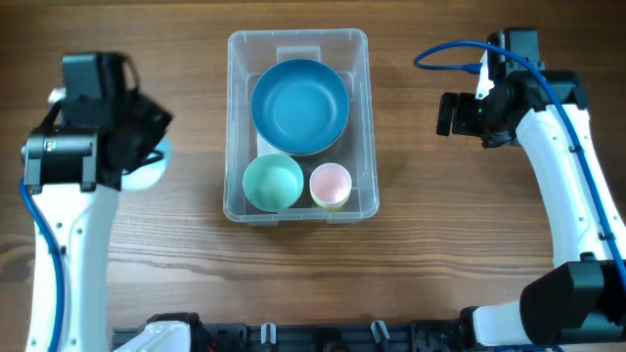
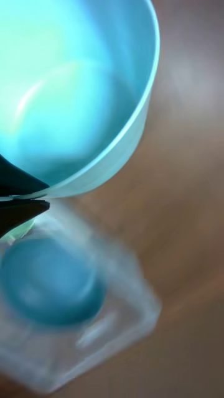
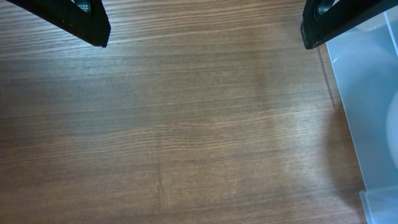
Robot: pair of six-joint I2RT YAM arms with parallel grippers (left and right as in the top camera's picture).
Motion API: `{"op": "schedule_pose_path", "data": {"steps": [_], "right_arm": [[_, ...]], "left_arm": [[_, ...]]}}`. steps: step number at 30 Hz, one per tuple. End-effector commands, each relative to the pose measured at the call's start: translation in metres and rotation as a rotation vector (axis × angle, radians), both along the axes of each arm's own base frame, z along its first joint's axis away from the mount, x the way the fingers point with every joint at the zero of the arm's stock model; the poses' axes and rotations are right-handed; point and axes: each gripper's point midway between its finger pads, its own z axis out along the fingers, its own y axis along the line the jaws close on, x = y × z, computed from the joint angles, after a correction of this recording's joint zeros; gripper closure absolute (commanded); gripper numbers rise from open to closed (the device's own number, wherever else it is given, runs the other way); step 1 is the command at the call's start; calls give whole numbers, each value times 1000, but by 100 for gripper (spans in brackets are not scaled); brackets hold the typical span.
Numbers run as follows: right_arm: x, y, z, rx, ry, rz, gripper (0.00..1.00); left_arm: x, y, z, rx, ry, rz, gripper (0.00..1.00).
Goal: Pack container
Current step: 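Place the light blue bowl onto the green bowl and release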
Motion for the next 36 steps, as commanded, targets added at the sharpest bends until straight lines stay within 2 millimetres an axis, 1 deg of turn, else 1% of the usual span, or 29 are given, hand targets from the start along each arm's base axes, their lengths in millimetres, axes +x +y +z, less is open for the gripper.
{"op": "schedule_pose_path", "data": {"steps": [1, 2, 3, 5, 7, 8, 9, 11, 15, 16, 19, 24, 28, 33, 34, 36], "right_arm": [[4, 1, 1, 8, -3, 3, 0], [4, 1, 1, 8, -3, 3, 1], [4, 1, 1, 8, -4, 2, 1], [4, 1, 1, 8, -3, 3, 1], [4, 1, 1, 8, -4, 2, 0], [4, 1, 1, 8, -3, 3, 0], [4, 1, 1, 8, -3, 3, 0], [3, 1, 1, 8, -3, 3, 1], [3, 1, 1, 8, -2, 2, 1], [3, 1, 1, 8, -3, 3, 1], [4, 1, 1, 7, -3, 2, 0], [4, 1, 1, 8, -3, 3, 0], [4, 1, 1, 8, -4, 2, 0], [3, 1, 1, 8, -3, 3, 0], [3, 1, 1, 8, -3, 3, 0], [3, 1, 1, 8, -3, 3, 1]], "left_arm": [[5, -61, 52, 80, -110, -297, 96], [5, -81, 56, 95, -117, -379, 96], [4, -104, 56, 111, -119, -483, 96], [2, -129, 47, 140, -97, -593, 96], [-2, -153, 27, 179, -33, -713, 96], [-3, -160, 19, 191, -7, -754, 96], [-6, -171, 5, 204, 41, -819, 96], [-11, -182, -19, 221, 136, -881, 96], [-18, -184, -57, 224, 304, -908, 96], [-22, -188, -66, 197, 347, -930, 96], [-30, -198, -83, 135, 425, -963, 96], [-30, -200, -99, 133, 483, -967, 96], [-32, -207, -113, 142, 524, -986, 96], [-32, -209, -123, 144, 554, -989, 96], [-32, -209, -125, 145, 558, -989, 94], [-32, -209, -125, 145, 559, -989, 82]]}}
